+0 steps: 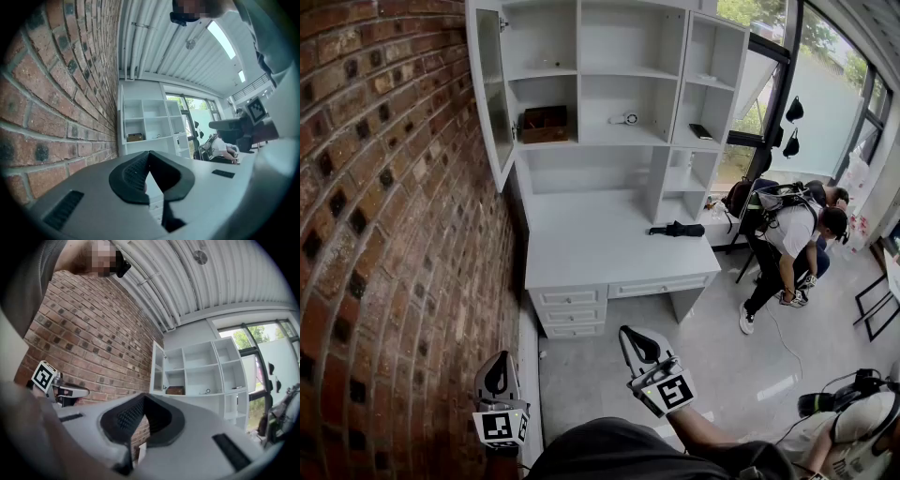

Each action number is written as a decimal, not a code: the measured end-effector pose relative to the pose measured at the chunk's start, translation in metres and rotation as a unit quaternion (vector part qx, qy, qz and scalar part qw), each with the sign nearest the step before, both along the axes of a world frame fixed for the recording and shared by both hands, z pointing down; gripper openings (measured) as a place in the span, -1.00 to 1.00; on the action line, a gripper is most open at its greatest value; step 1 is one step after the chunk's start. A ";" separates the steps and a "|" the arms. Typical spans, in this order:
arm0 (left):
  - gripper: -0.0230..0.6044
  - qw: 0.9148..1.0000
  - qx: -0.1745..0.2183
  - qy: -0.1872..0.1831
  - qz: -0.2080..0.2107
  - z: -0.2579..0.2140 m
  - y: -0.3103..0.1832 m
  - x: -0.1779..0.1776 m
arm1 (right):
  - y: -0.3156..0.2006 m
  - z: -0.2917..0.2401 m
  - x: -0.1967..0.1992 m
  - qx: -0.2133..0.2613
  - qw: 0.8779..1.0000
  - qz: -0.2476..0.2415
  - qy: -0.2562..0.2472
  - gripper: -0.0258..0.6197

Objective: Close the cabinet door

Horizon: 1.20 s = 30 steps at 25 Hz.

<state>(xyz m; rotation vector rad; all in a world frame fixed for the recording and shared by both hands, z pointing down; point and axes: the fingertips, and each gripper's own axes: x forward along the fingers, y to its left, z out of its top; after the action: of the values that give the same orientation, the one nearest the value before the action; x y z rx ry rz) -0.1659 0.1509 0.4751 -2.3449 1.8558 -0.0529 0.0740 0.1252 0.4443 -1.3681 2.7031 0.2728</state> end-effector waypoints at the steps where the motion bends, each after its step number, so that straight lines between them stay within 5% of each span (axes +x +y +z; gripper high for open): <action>1: -0.92 1.000 0.000 0.002 -0.001 0.000 -0.001 0.001 | 0.000 0.000 0.001 0.000 1.000 0.000 0.001 -0.92; 19: -0.92 1.000 -0.005 0.003 0.001 0.001 0.005 0.016 | 0.010 -0.005 0.017 0.003 0.999 -0.017 -0.029 -0.89; 20: -0.92 1.000 -0.005 0.004 0.001 0.001 0.006 0.017 | 0.011 -0.006 0.018 0.005 0.999 -0.018 -0.030 -0.83; 25: -0.92 1.000 -0.008 0.005 0.000 0.001 0.009 0.019 | 0.014 -0.009 0.028 0.017 0.999 0.008 -0.026 0.08; 30: -0.92 1.000 -0.007 0.007 -0.002 0.000 0.011 0.022 | 0.021 -0.012 0.041 0.039 0.998 0.032 -0.026 0.39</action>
<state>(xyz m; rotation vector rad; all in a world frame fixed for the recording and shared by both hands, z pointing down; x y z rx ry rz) -0.1436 0.1615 0.4755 -2.3565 1.8718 -0.0494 0.1149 0.1460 0.4327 -1.4199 2.5816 0.3403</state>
